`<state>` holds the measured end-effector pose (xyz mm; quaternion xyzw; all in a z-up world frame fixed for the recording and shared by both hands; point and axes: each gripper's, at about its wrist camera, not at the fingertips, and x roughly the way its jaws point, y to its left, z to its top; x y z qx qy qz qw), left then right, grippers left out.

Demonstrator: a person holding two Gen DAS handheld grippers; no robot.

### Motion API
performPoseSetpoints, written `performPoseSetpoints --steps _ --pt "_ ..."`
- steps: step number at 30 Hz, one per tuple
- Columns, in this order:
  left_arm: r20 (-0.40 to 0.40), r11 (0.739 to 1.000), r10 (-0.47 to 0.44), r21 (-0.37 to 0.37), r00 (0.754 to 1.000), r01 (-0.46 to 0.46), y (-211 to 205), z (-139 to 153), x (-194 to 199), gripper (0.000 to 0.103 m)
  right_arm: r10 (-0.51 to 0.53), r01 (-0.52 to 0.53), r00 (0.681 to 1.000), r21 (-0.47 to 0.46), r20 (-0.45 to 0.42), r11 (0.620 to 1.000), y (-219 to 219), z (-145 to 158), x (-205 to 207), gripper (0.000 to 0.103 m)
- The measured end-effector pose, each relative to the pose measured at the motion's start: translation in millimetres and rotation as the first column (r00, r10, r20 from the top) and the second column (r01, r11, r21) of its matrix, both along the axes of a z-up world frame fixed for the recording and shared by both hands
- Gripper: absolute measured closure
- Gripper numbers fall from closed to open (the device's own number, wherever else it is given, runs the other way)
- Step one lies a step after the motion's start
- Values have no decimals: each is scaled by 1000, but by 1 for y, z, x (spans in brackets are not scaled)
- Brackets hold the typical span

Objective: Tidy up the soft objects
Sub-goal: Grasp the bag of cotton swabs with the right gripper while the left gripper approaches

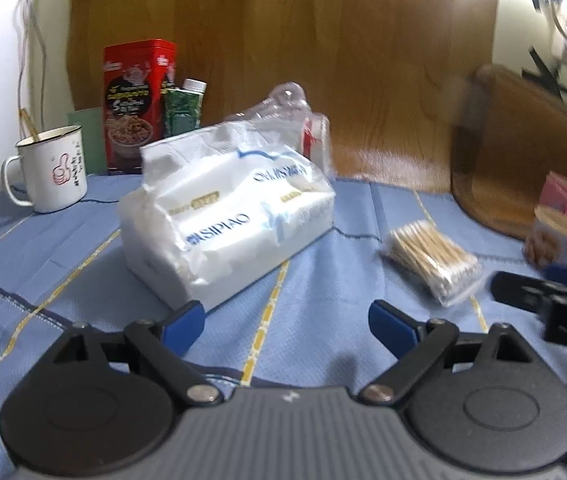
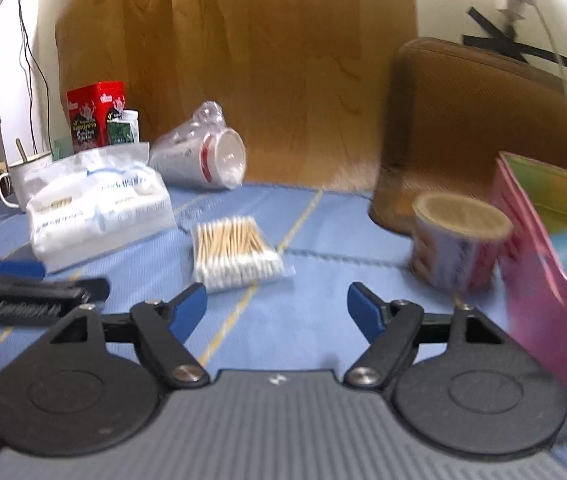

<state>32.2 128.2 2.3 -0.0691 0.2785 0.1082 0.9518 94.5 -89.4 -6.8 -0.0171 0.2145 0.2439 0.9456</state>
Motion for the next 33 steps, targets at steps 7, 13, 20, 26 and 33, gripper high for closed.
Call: performPoseSetpoints --steps 7,13,20,26,33 --pt "23 998 26 -63 999 -25 11 1 -1 8 85 -86 996 -80 -21 993 41 -2 36 17" --pt "23 998 17 -60 1000 -16 10 1 -1 7 83 -95 991 -118 -103 988 44 -10 52 52" --pt "19 998 11 -58 1000 -10 10 1 -1 7 112 -121 991 -148 -66 982 27 -8 15 92" --pt "38 997 21 -79 999 -18 13 2 -5 7 111 -118 990 -86 -84 989 16 -1 16 72" --pt "65 997 22 -80 998 -16 13 3 -7 6 34 -24 990 72 -137 997 33 9 57 35"
